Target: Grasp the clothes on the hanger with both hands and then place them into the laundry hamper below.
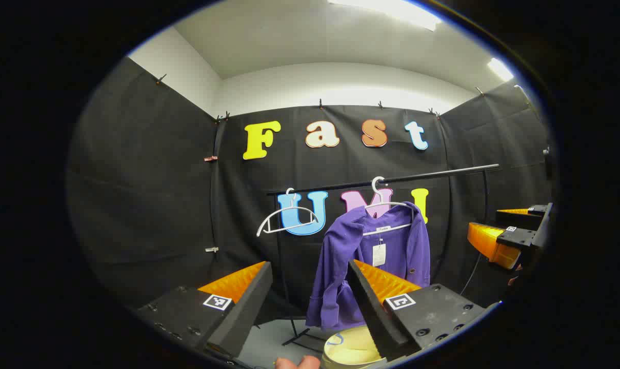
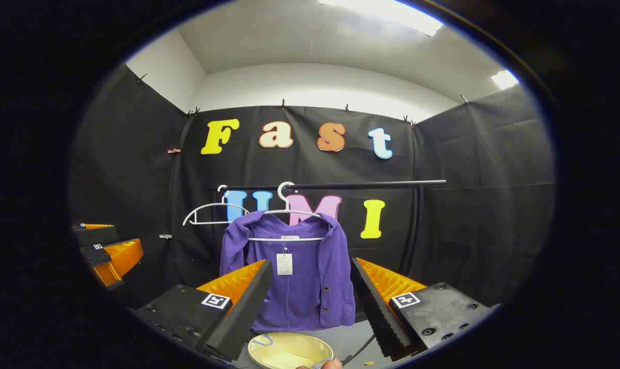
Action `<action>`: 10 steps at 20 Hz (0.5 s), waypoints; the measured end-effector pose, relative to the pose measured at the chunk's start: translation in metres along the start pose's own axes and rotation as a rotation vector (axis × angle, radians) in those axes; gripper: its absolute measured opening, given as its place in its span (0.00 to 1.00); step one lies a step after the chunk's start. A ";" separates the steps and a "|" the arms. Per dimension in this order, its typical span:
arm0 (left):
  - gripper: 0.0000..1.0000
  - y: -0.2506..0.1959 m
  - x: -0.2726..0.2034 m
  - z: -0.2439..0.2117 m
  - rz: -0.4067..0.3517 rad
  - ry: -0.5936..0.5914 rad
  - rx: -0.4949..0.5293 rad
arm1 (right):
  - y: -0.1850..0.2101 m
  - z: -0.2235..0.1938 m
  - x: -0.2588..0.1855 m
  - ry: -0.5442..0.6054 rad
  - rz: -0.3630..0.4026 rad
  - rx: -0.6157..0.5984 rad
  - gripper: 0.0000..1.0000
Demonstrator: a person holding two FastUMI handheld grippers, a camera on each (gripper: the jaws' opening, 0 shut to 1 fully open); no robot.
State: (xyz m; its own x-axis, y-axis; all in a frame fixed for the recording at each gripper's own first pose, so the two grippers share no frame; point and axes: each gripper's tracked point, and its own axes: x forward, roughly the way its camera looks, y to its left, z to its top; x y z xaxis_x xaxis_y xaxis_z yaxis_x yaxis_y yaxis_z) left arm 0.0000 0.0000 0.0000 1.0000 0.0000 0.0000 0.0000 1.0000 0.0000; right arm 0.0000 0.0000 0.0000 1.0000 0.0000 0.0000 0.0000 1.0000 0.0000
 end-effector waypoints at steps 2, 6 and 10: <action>0.93 0.003 -0.002 0.001 -0.001 -0.001 -0.004 | 0.001 0.000 -0.003 0.001 -0.001 -0.003 0.98; 0.93 0.003 -0.006 0.001 -0.004 -0.002 -0.004 | 0.002 0.003 -0.009 -0.004 -0.005 -0.005 0.98; 0.93 0.001 -0.008 0.002 -0.015 -0.004 0.002 | 0.001 0.005 -0.015 -0.006 -0.010 -0.005 0.98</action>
State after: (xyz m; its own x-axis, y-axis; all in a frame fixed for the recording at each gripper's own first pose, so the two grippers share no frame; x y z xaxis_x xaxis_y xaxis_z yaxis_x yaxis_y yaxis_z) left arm -0.0085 0.0010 0.0022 0.9999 -0.0150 0.0039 0.0150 0.9999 0.0019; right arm -0.0146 0.0015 0.0046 0.9999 -0.0101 0.0061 0.0101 0.9999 -0.0048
